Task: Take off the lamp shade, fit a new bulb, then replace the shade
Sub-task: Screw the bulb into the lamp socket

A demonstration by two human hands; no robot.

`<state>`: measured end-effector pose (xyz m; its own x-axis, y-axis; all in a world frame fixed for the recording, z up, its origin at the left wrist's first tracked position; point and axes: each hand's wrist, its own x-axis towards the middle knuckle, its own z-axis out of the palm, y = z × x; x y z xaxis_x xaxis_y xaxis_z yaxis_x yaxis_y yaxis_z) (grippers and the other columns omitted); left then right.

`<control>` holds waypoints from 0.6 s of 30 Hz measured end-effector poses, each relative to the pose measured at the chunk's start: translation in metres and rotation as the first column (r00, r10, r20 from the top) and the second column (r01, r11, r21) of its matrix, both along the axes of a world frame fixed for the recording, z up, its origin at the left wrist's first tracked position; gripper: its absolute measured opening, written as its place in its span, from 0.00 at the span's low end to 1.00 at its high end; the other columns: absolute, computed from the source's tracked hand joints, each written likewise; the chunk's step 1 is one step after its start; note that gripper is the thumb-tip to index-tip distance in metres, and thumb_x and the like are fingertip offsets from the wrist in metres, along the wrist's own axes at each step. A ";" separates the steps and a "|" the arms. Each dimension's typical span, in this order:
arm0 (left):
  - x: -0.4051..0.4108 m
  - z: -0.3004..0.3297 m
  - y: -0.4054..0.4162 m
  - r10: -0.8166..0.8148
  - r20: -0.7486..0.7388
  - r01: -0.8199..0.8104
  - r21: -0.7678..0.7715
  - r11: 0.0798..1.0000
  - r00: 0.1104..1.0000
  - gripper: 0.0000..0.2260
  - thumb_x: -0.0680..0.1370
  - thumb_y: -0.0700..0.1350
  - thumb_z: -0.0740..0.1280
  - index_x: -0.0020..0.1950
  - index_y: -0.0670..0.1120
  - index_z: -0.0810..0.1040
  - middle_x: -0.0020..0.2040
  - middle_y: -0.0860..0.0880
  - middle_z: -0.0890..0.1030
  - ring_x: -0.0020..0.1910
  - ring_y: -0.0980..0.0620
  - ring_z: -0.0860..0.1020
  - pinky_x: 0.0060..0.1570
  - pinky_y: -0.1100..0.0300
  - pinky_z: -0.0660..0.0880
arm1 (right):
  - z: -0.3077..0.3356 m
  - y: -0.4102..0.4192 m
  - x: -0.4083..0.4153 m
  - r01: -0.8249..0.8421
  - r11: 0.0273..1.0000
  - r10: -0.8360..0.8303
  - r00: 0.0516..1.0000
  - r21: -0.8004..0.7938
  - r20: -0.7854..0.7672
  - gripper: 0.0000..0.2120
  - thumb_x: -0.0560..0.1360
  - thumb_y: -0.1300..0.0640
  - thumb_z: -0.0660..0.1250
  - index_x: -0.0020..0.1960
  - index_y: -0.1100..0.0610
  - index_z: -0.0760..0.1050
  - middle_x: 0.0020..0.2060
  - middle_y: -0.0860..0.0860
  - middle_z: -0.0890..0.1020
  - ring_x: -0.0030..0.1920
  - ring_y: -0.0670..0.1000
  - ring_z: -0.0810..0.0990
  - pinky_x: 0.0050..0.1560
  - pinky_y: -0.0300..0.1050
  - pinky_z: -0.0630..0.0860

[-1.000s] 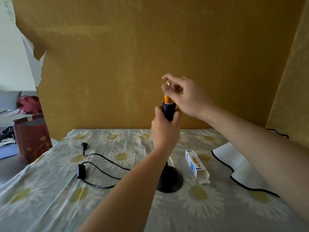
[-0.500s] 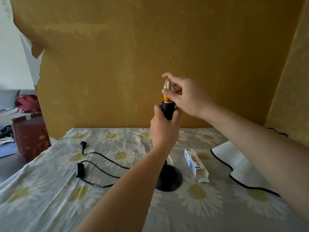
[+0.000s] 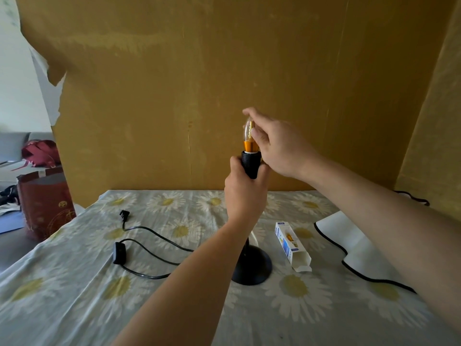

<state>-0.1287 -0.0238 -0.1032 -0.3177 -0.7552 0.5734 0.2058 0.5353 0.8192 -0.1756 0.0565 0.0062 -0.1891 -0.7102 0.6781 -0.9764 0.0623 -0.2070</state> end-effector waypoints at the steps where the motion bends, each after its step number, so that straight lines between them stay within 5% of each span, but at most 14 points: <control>1: 0.000 0.000 0.000 -0.002 0.001 0.002 0.000 1.000 1.000 0.14 0.76 0.57 0.69 0.46 0.50 0.69 0.33 0.55 0.76 0.26 0.60 0.72 0.28 0.59 0.68 | 0.000 0.000 0.000 -0.004 1.000 0.004 1.000 -0.015 -0.005 0.17 0.85 0.57 0.59 0.74 0.54 0.69 0.52 0.48 0.79 0.52 0.52 0.78 0.49 0.42 0.70; 4: 0.000 0.000 0.001 -0.011 0.008 0.011 0.002 1.000 1.000 0.13 0.76 0.56 0.69 0.46 0.50 0.69 0.33 0.55 0.76 0.26 0.60 0.72 0.28 0.59 0.68 | 0.001 0.000 -0.003 0.012 0.998 -0.012 1.000 -0.055 -0.003 0.15 0.83 0.51 0.65 0.67 0.53 0.75 0.47 0.52 0.79 0.49 0.54 0.80 0.53 0.53 0.77; 9: 0.000 0.001 0.002 -0.002 0.010 0.002 0.002 1.000 1.000 0.14 0.75 0.57 0.68 0.45 0.50 0.68 0.33 0.55 0.75 0.26 0.60 0.72 0.29 0.59 0.66 | 0.003 0.000 -0.003 0.081 0.995 -0.084 0.995 -0.053 -0.058 0.21 0.81 0.40 0.63 0.65 0.53 0.75 0.45 0.53 0.76 0.45 0.53 0.78 0.49 0.51 0.77; 15: 0.001 0.001 0.001 -0.005 0.001 0.005 -0.005 1.000 1.000 0.14 0.76 0.58 0.69 0.44 0.51 0.68 0.33 0.56 0.74 0.26 0.61 0.72 0.28 0.61 0.66 | 0.000 0.001 0.003 0.021 0.999 -0.022 0.999 -0.026 -0.038 0.17 0.86 0.56 0.54 0.72 0.56 0.70 0.62 0.53 0.80 0.58 0.54 0.79 0.58 0.48 0.75; 18: 0.001 0.000 0.001 -0.004 0.000 0.004 -0.012 1.000 1.000 0.15 0.76 0.58 0.69 0.45 0.50 0.68 0.33 0.56 0.74 0.26 0.61 0.72 0.27 0.61 0.66 | 0.002 0.003 0.002 0.024 1.000 -0.023 0.999 0.013 -0.044 0.17 0.86 0.59 0.55 0.73 0.58 0.69 0.60 0.54 0.81 0.56 0.55 0.79 0.55 0.47 0.75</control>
